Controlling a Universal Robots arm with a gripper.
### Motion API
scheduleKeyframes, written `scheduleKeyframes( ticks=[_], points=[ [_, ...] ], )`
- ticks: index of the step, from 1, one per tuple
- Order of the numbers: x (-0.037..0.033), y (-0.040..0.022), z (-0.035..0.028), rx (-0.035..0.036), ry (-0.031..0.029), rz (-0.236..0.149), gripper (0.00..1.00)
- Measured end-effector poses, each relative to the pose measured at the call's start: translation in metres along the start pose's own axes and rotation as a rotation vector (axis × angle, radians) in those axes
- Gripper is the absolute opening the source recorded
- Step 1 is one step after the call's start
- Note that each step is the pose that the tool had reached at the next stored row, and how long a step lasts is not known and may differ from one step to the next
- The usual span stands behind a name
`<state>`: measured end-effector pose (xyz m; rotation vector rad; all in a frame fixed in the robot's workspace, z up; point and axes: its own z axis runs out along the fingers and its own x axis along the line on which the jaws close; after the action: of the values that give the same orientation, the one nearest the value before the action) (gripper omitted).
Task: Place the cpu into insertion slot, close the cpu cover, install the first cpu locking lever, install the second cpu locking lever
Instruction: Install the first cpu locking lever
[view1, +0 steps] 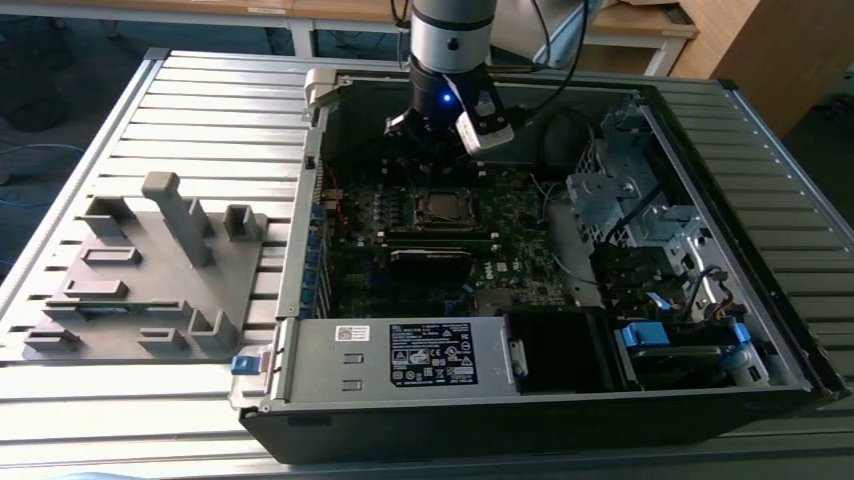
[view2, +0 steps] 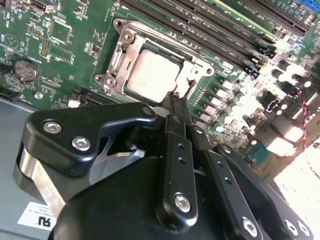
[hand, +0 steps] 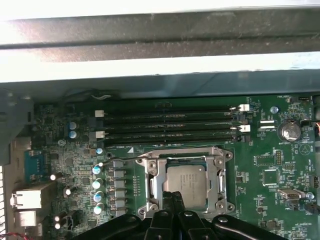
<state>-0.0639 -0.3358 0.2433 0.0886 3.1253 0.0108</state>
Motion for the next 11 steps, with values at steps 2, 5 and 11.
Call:
scheduleKeyframes(
  ticks=[2, 5, 11],
  points=[
    [0.0032, -0.0002, 0.0, -0.0001, -0.0001, 0.0, 0.11],
    [0.0087, -0.0006, 0.0, -0.0002, -0.0005, 0.0, 0.11],
    [0.0196, -0.0013, -0.0002, -0.0003, -0.0032, 0.0, 0.11]
  ],
)
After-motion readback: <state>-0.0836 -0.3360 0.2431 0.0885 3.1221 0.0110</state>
